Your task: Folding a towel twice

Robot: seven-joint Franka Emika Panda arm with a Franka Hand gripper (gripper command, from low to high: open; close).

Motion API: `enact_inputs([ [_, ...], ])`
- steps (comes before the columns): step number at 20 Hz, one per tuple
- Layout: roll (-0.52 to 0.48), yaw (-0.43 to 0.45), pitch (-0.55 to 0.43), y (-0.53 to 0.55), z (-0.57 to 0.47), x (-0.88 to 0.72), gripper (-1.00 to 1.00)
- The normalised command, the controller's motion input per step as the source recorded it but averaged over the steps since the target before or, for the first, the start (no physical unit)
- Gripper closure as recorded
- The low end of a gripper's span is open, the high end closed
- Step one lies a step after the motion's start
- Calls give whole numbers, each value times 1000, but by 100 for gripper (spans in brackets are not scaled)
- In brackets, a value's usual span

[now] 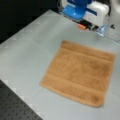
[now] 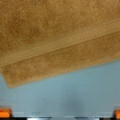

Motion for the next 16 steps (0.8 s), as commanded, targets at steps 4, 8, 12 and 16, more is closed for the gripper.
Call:
enact_inputs([
  [4,11,30,136,93,-26,82,-100],
  [8,-33,96,91,226,-53,195,-100],
  [12,14,-43,57,307,-67,290,-100],
  [16,19,-142,100,364,-68,353,-100],
])
